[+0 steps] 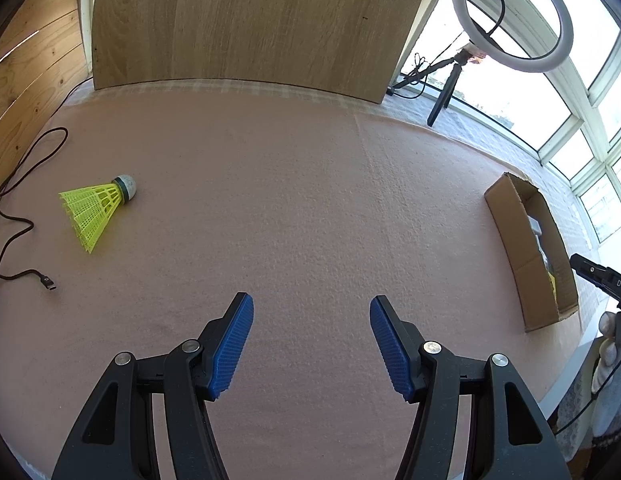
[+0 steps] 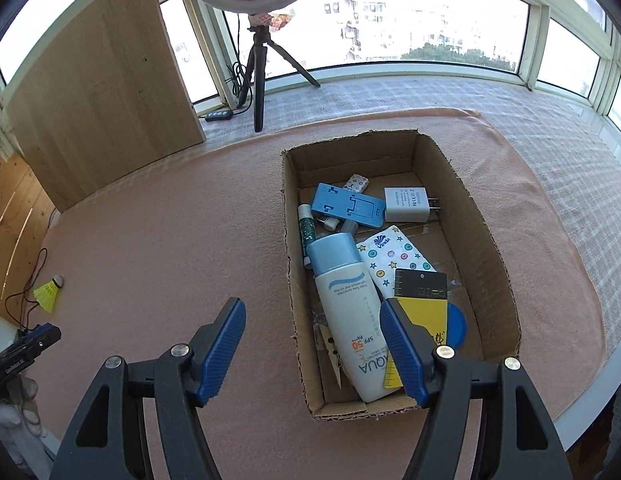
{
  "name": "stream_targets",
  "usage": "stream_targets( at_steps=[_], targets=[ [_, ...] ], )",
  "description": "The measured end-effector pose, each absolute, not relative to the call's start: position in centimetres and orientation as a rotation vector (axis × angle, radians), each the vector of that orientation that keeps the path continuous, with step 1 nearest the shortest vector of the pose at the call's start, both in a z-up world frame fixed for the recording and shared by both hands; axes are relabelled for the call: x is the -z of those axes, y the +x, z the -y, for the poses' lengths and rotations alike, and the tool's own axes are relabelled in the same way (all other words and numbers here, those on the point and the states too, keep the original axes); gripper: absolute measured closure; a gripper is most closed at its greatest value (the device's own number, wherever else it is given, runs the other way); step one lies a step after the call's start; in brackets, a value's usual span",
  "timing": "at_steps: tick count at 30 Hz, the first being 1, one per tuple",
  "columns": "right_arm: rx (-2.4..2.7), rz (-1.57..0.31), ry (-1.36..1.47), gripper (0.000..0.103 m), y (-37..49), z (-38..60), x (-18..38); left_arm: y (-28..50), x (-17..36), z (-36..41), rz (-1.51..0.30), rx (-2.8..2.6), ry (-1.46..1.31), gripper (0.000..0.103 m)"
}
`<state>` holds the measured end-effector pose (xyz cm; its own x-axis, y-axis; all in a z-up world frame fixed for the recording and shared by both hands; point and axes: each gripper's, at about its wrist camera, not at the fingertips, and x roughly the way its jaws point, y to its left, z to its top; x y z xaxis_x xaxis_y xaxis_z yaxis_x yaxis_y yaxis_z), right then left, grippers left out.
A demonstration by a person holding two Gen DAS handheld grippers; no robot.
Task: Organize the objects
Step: 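Lower the ruler card into the box and open the right gripper, then move the left gripper to the yellow shuttlecock while the right withdraws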
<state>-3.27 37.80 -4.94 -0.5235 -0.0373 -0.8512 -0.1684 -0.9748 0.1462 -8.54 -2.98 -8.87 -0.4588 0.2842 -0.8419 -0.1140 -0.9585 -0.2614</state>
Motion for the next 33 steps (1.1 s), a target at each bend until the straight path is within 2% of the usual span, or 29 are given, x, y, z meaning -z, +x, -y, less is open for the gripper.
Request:
stream_targets(
  at_steps=[13,21,25,30,33],
  targets=[
    [-2.876,-0.291,-1.648,0.037,-7.7,-25.2,5.5,-7.5,8.0,13.0,0.348,-2.677,-1.448,0.039],
    [-2.997,-0.2,-1.741,0.037,-11.1,-17.0,5.7,-8.8,7.7,17.3,0.367,-2.742,-1.407,0.04],
    [-3.038,-0.222,-1.807,0.037,-12.7,-13.3,6.1,-9.7,8.2,18.3,0.363,-2.745,-1.412,0.042],
    [-3.08,-0.202,-1.897,0.037,-14.7,-8.7,7.1,-11.3,9.7,19.3,0.388,-2.724,-1.431,0.053],
    [-3.084,-0.188,-1.967,0.037,-15.8,-6.1,8.2,-12.2,10.4,19.8,0.409,-2.708,-1.434,0.053]
  ],
)
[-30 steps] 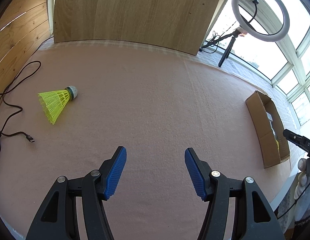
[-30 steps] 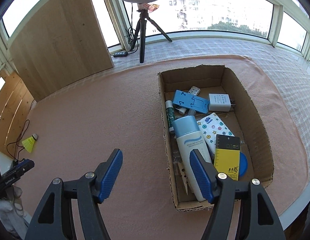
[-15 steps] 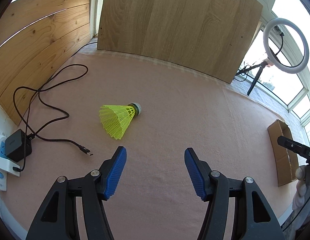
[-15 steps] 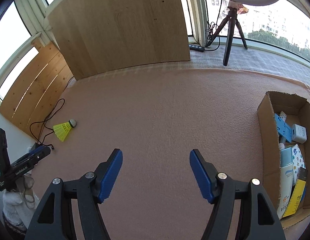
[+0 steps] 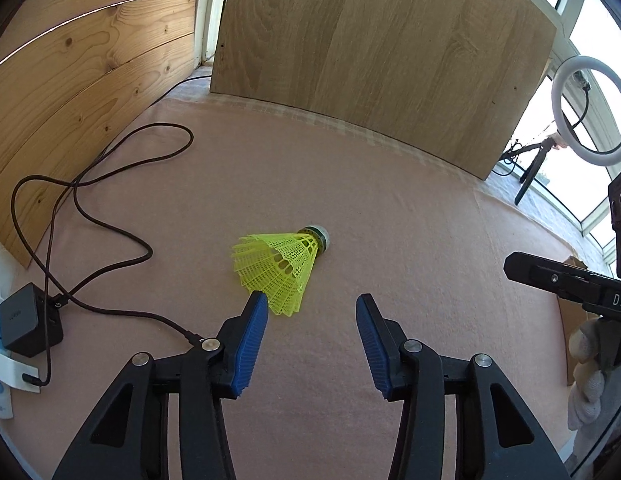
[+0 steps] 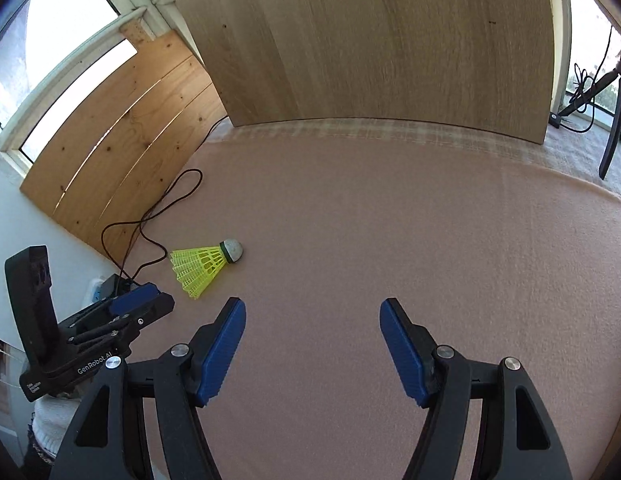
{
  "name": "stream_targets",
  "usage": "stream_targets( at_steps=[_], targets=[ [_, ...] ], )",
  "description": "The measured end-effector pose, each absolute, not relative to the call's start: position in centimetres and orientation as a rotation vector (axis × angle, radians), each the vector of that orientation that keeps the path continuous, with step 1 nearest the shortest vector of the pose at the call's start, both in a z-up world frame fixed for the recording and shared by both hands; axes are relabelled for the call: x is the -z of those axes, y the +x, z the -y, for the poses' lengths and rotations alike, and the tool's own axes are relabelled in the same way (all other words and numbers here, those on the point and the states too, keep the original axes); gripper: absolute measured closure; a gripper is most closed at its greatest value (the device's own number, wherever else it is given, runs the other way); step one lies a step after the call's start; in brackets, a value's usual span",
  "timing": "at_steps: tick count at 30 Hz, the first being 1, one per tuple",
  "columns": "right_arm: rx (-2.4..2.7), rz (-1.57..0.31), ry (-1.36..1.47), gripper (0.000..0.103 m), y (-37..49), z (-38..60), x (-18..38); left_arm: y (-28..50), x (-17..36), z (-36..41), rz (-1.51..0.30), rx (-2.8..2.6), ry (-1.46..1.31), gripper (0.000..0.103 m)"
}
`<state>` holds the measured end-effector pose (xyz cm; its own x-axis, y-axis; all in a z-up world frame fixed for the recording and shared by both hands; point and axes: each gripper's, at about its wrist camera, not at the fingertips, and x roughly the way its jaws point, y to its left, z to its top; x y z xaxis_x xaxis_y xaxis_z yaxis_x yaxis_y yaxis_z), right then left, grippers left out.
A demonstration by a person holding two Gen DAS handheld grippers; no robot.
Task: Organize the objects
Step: 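Move the left gripper to the yellow shuttlecock while the right withdraws, then close the left gripper on the shuttlecock's feathered skirt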
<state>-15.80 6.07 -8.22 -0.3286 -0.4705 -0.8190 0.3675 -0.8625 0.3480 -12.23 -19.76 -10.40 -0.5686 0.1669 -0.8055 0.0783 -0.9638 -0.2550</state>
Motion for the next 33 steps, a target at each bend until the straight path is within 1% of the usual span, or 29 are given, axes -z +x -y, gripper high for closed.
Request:
stream_targets(
  at_steps=[4,7,10,12,14,15,17,25,27,28,29,30,32,33],
  targets=[
    [2.152,0.142,1.427,0.038,-17.4,-3.1,9.7,-13.3,11.3,20.1,0.445,-2.683,-1.444,0.054],
    [2.117,0.149,1.45,0.046,-18.5,-1.0,10.8,-14.0,11.7,20.1,0.449,-2.665,-1.445,0.056],
    [2.079,0.173,1.477,0.051,-19.1,0.9,11.7,-14.7,12.0,20.0,0.439,-2.657,-1.444,0.058],
    [2.059,0.202,1.494,0.056,-19.6,1.9,12.4,-15.2,12.2,20.0,0.446,-2.654,-1.445,0.061],
    [2.031,0.242,1.513,0.064,-20.1,2.6,13.0,-15.6,12.4,20.1,0.45,-2.65,-1.449,0.064],
    [2.018,0.261,1.522,0.065,-20.3,2.9,13.4,-15.7,12.6,20.1,0.451,-2.646,-1.453,0.069],
    [2.001,0.28,1.534,0.065,-20.6,3.6,13.8,-15.9,12.8,20.1,0.454,-2.634,-1.46,0.072],
    [1.955,0.268,1.554,0.065,-21.0,6.1,14.9,-16.9,14.1,20.5,0.485,-2.595,-1.493,0.072],
    [1.949,0.256,1.564,0.067,-21.1,6.6,15.2,-17.2,14.5,20.6,0.48,-2.593,-1.501,0.072],
    [1.944,0.25,1.572,0.072,-21.1,6.7,15.5,-17.4,14.7,20.6,0.48,-2.591,-1.505,0.072],
    [1.935,0.254,1.578,0.076,-21.2,6.9,15.7,-17.5,14.9,20.6,0.483,-2.585,-1.508,0.077],
    [1.923,0.272,1.577,0.076,-21.2,6.8,15.9,-17.6,15.1,20.6,0.486,-2.574,-1.511,0.085],
    [1.914,0.293,1.575,0.08,-21.2,6.7,16.0,-17.7,15.2,20.4,0.491,-2.562,-1.495,0.092],
    [1.914,0.292,1.575,0.08,-21.2,6.6,15.9,-17.6,15.2,20.3,0.491,-2.561,-1.486,0.096]
  ],
)
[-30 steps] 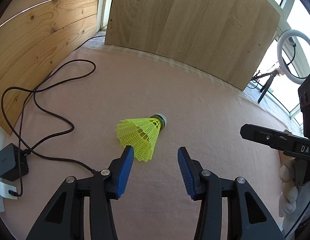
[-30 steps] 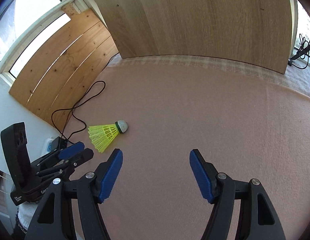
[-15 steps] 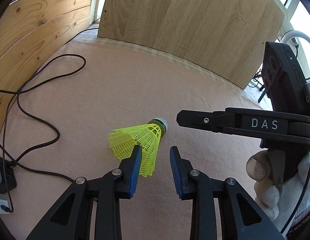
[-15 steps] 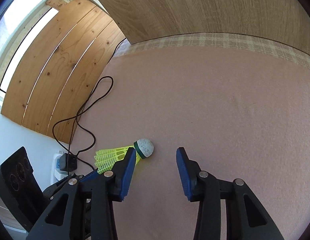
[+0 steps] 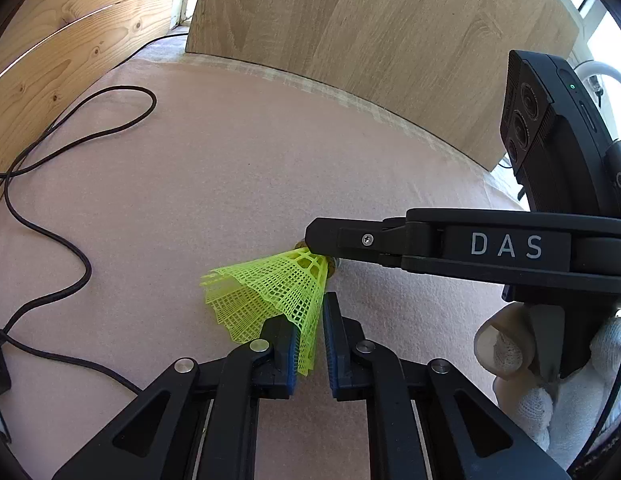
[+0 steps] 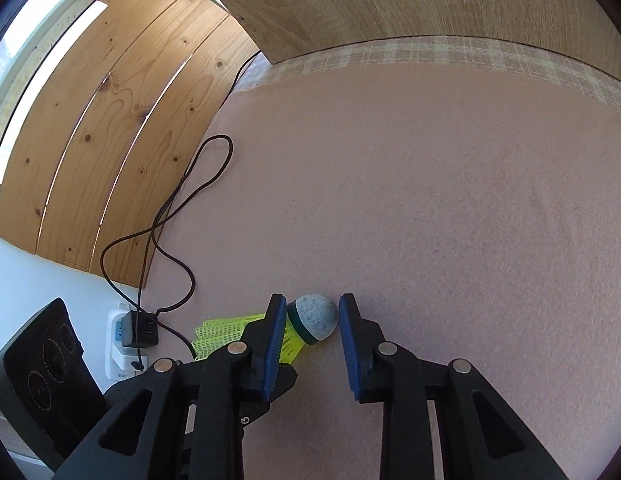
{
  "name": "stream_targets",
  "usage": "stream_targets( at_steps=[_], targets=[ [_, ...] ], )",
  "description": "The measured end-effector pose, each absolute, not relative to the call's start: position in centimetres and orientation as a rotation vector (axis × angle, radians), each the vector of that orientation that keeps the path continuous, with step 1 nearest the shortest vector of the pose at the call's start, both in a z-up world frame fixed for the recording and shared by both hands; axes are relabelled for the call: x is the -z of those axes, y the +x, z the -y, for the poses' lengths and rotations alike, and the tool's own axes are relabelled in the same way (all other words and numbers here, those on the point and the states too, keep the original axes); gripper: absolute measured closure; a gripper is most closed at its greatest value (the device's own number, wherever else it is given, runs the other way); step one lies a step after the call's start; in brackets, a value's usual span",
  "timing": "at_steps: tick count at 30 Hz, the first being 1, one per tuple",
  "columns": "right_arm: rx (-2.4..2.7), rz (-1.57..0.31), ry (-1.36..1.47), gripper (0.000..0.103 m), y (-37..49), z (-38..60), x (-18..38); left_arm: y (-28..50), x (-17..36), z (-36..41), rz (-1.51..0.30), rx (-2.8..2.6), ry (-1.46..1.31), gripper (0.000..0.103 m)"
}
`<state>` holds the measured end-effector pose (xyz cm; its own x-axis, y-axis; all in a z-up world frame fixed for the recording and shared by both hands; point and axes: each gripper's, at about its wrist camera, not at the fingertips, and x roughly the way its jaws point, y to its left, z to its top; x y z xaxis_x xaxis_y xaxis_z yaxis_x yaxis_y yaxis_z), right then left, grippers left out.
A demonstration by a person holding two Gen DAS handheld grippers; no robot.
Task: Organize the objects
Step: 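Close the left gripper on the shuttlecock's feathered skirt, then carry the shuttlecock over the box and open the left gripper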
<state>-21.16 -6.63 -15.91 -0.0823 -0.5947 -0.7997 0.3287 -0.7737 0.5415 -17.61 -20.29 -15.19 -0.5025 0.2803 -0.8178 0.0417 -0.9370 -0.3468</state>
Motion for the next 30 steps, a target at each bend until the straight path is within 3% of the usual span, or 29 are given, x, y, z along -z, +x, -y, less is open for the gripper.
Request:
stream_targets(
  at_steps=[15,30],
  targets=[
    [1.944,0.352,1.535,0.081,-18.3,-0.2,13.1,-15.0,11.5,13.7,0.423,-2.502,-1.364,0.099],
    [2.274,0.482,1.444,0.085,-14.1,-21.5,6.2,-13.5,5.6,-7.0,0.243,-2.27,-1.157,0.099]
  ],
)
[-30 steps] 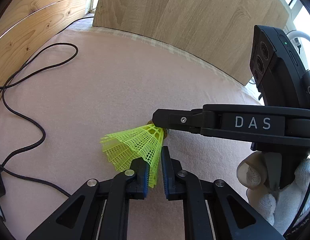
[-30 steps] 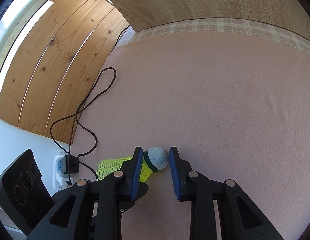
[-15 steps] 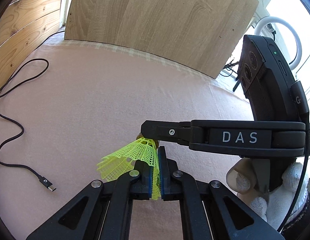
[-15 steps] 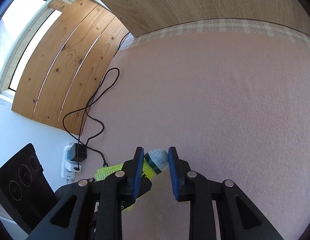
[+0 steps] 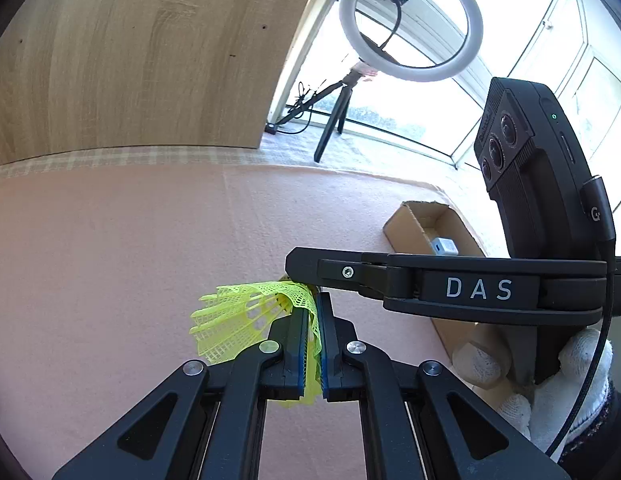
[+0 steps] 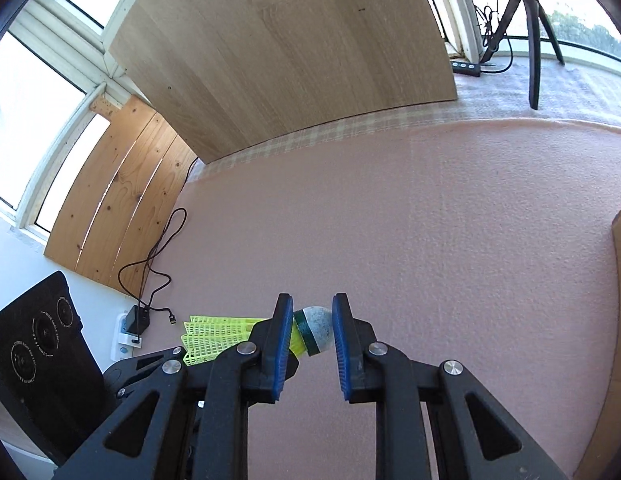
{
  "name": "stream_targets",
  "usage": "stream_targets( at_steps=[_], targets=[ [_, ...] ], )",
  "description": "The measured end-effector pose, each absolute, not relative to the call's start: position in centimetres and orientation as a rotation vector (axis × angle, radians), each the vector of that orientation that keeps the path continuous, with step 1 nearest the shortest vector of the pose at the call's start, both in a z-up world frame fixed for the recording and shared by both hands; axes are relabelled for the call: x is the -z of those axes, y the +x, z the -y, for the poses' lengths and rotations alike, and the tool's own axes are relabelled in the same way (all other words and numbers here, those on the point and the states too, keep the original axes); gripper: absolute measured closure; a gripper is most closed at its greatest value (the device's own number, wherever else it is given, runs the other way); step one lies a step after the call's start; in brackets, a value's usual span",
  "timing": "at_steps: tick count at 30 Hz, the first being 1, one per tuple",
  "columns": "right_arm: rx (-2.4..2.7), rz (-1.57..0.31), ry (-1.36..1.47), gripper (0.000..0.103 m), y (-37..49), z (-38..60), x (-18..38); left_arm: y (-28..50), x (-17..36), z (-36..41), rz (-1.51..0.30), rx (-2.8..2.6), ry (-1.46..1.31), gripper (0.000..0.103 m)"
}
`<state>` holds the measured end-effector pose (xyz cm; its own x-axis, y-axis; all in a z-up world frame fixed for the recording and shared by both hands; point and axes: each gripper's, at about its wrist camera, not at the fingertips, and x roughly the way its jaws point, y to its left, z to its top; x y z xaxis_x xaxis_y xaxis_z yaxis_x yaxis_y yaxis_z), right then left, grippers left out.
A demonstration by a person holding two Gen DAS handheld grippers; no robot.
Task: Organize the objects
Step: 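Carry the shuttlecock over the box and open the left gripper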
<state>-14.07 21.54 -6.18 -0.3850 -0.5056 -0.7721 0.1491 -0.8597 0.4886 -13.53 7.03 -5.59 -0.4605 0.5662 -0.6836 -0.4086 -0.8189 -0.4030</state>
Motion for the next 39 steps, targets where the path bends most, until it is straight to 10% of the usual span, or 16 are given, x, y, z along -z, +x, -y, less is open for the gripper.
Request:
stream_targets(
  at_steps=[31,35,39],
  targets=[
    [2.738,0.675,1.452,0.083,-8.5,-51.1,4.4,-13.8,3.9,-40.5,-0.066,-1.991,-0.998,0.098],
    [2.785,0.712,1.429,0.057,-8.1,-53.0,3.9,-14.3,4.2,-42.1,-0.118,-2.03,-0.986,0.026],
    [2.793,0.718,1.42,0.056,-7.8,-53.9,3.8,-15.0,4.9,-42.2,-0.101,-2.039,-1.041,0.022]
  ],
)
